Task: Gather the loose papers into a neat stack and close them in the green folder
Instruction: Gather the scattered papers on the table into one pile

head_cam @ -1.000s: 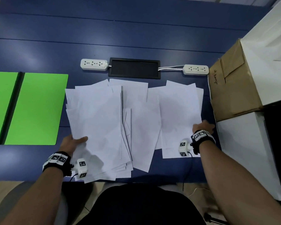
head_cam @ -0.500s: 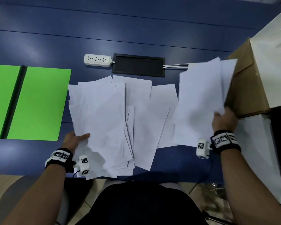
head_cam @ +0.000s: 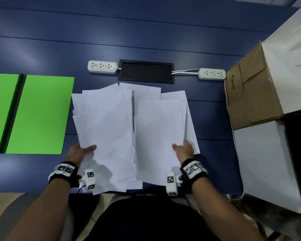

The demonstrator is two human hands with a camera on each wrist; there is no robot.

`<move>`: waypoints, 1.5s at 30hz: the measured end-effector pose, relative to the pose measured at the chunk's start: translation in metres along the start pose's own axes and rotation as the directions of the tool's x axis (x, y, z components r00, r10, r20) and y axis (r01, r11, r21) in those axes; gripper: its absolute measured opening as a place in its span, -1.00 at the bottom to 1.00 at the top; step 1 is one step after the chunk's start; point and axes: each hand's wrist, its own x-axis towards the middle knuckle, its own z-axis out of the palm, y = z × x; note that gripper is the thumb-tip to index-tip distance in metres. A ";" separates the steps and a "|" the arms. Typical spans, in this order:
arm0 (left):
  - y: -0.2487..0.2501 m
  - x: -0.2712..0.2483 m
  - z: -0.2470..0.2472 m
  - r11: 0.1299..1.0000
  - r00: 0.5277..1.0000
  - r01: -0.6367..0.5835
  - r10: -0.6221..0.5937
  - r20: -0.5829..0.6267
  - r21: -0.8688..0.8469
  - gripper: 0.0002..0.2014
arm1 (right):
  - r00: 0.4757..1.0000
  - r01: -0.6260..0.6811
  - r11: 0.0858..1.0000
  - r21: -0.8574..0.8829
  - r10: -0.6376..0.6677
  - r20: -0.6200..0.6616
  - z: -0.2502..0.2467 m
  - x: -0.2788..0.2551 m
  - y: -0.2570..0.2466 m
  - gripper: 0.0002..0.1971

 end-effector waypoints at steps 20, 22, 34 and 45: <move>0.007 -0.009 0.001 1.000 1.000 -0.002 0.002 0.012 0.024 -0.62 | 0.963 0.001 0.918 -0.398 -0.109 -0.248 -0.029 0.052 -0.048 -0.68; 0.007 -0.010 0.002 1.000 1.000 0.010 -0.010 0.012 0.018 -0.64 | 0.973 -0.016 0.916 -0.401 -0.078 -0.215 -0.032 0.056 -0.046 -0.62; 0.007 -0.012 0.002 1.000 1.000 0.016 -0.016 0.007 -0.019 -0.67 | 0.988 0.002 0.983 -0.185 -0.031 -0.153 -0.057 0.060 -0.040 -0.63; 0.009 -0.012 0.002 1.000 1.000 0.008 -0.008 0.011 0.001 -0.69 | 0.866 0.495 0.863 0.103 -0.479 -0.145 -0.115 0.006 -0.093 -0.63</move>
